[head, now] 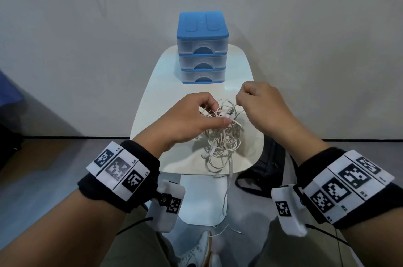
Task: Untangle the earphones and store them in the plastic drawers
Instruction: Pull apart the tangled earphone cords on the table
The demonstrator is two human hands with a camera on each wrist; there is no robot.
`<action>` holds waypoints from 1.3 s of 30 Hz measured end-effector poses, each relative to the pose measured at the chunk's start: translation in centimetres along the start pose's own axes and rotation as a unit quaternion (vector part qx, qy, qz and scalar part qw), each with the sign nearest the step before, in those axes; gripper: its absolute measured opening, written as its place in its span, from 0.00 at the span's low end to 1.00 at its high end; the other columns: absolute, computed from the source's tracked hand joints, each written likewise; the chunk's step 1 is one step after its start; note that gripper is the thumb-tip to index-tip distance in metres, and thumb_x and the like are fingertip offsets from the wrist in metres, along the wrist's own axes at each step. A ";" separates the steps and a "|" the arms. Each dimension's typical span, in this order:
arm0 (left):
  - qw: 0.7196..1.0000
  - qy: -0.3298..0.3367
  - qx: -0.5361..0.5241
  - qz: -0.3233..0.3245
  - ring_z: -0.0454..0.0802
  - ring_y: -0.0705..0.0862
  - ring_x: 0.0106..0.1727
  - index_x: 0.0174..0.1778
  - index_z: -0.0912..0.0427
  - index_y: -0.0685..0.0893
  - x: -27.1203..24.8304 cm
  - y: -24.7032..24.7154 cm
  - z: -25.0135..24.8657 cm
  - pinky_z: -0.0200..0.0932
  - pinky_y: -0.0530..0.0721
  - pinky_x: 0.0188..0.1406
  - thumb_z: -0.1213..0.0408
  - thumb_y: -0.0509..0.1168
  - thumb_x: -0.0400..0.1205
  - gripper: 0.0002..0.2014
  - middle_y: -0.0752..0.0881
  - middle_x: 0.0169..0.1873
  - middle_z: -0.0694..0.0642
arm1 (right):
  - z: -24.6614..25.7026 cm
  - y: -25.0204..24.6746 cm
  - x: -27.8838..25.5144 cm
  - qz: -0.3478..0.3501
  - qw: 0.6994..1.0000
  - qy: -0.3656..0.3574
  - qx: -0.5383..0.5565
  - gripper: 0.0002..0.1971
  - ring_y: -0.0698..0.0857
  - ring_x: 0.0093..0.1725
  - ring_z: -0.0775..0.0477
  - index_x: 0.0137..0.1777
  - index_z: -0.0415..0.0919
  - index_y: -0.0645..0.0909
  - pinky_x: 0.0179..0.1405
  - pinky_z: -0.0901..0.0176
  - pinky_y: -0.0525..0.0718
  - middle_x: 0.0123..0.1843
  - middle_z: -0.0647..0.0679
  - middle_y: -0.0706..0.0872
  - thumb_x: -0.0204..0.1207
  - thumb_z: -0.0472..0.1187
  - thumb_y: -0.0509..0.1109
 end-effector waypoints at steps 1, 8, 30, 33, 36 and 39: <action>1.000 0.006 0.004 -0.007 0.33 0.76 0.29 0.46 0.56 0.85 0.1 -0.1 -0.1 0.27 0.73 0.33 0.57 0.83 0.75 0.14 0.85 0.43 0.46 | 0.1 0.0 0.0 0.003 1.000 0.003 0.004 0.13 0.70 0.34 0.45 0.36 0.31 0.75 0.33 0.51 0.67 0.31 0.46 0.75 0.78 0.39 0.66; 0.994 -0.003 0.080 -0.078 0.44 0.83 0.39 0.46 0.51 0.87 0.7 -1.2 -0.2 0.41 0.79 0.42 0.57 0.81 0.75 0.10 0.89 0.46 0.50 | 0.3 0.5 -0.3 0.077 0.997 -0.003 0.025 0.13 0.80 0.45 0.47 0.38 0.36 0.81 0.51 0.45 0.76 0.45 0.50 0.83 0.77 0.46 0.68; 0.994 -0.014 0.047 -0.097 0.34 0.85 0.31 0.42 0.54 0.89 0.3 -2.1 0.9 0.24 0.73 0.27 0.50 0.77 0.81 0.11 0.92 0.34 0.45 | 0.6 0.8 0.2 0.058 0.998 0.012 -0.007 0.08 0.77 0.55 0.49 0.40 0.42 0.85 0.55 0.54 0.76 0.42 0.59 0.83 0.80 0.42 0.71; 0.992 -0.011 0.063 -0.106 0.33 0.80 0.27 0.41 0.55 0.89 0.5 -2.0 0.7 0.24 0.70 0.24 0.53 0.74 0.83 0.10 0.90 0.33 0.45 | 1.0 0.5 0.0 0.054 0.998 -0.002 -0.022 0.08 0.76 0.55 0.53 0.40 0.41 0.86 0.55 0.55 0.75 0.43 0.58 0.83 0.78 0.43 0.71; 0.992 -0.016 0.062 -0.105 0.34 0.78 0.25 0.40 0.56 0.90 0.7 -2.0 0.3 0.25 0.68 0.21 0.54 0.73 0.83 0.10 0.88 0.32 0.45 | 1.3 0.5 -0.3 0.071 0.997 -0.003 0.024 0.07 0.75 0.28 0.61 0.39 0.36 0.86 0.30 0.68 0.73 0.28 0.58 0.83 0.75 0.39 0.72; 0.994 -0.020 0.066 -0.088 0.36 0.80 0.29 0.36 0.54 0.89 1.1 -1.7 -0.2 0.30 0.70 0.24 0.53 0.75 0.82 0.11 0.88 0.31 0.43 | 1.0 0.8 -0.3 0.091 0.995 0.030 0.031 0.07 0.80 0.34 0.55 0.34 0.36 0.83 0.36 0.60 0.78 0.31 0.54 0.92 0.72 0.37 0.72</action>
Point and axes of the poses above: each hand's wrist, its own x-axis towards the middle knuckle, its own y-axis out of the palm, z = x × y, the point moved 6 cm from there along x, towards the middle knuckle
